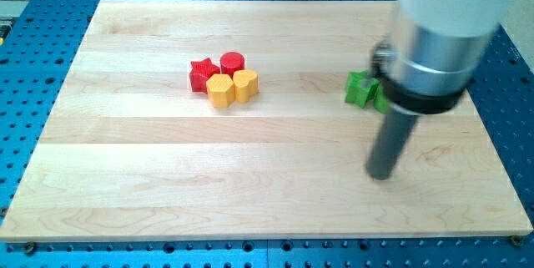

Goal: Push the hexagon into the red circle

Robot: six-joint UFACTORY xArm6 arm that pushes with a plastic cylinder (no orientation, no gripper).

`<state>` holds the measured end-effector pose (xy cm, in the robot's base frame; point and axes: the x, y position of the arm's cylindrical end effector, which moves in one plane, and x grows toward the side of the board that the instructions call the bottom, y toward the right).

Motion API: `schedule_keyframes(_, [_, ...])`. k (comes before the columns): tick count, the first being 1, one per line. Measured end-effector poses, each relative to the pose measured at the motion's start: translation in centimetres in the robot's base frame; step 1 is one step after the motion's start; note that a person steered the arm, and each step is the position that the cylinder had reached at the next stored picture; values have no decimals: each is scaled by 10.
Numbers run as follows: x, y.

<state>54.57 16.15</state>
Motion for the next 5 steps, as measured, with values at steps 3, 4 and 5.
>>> schedule_keyframes(3, [-32, 16])
schedule_keyframes(4, [-23, -22])
schedule_keyframes(5, [-21, -108])
